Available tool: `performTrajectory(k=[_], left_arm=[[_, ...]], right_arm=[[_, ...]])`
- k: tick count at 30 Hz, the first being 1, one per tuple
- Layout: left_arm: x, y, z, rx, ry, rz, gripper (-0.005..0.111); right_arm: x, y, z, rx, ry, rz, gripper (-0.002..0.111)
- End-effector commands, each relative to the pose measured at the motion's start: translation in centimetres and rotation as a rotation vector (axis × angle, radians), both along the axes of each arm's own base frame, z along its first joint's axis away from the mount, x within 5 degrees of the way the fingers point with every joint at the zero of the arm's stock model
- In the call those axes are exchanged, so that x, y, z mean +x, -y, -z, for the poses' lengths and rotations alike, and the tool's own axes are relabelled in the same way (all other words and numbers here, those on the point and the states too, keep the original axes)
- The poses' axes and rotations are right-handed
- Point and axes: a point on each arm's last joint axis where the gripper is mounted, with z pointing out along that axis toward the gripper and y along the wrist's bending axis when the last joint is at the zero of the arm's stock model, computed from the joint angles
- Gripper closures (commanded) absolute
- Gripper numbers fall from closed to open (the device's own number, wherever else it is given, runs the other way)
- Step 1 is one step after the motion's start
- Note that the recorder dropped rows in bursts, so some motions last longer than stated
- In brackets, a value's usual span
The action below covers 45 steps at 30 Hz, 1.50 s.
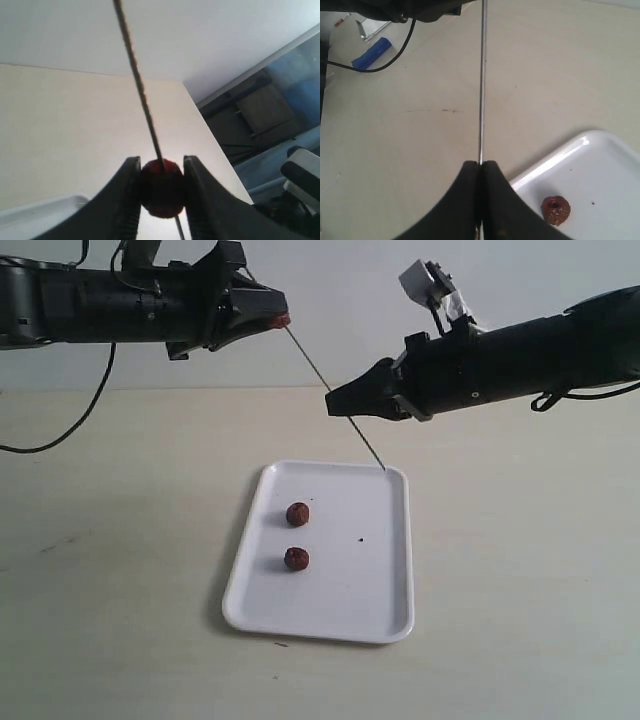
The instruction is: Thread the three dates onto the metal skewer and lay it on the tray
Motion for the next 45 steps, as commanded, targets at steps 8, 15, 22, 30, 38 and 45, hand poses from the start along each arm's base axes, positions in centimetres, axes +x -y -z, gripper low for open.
performTrajectory(k=[8, 15, 22, 30, 38, 45], left_arm=[[-1.4, 2.7, -0.5, 0.025, 0.069, 0.092, 0.077], [-1.9, 3.7, -0.5, 0.039, 0.086, 0.117, 0.077], [-1.6, 3.5, -0.3, 0.073, 0.099, 0.084, 0.067], [-1.5, 3.5, -0.2, 0.08, 0.108, 0.078, 0.057], [-1.5, 3.5, -0.2, 0.104, 0.148, 0.087, 0.057], [-2.0, 3.4, 0.7, 0.23, 0.176, 0.161, 0.057]], right_arm=[[0.2, 0.0, -0.5, 0.036, 0.055, 0.005, 0.108], [0.2, 0.0, -0.5, 0.032, 0.071, 0.001, 0.108], [0.2, 0.0, -0.5, 0.031, 0.071, 0.002, 0.108], [0.2, 0.1, -0.2, 0.004, 0.061, -0.002, 0.108], [1.0, 1.2, 1.0, -0.123, -0.018, 0.15, 0.108], [1.3, 2.9, 2.3, -0.298, -0.085, 0.265, 0.108]])
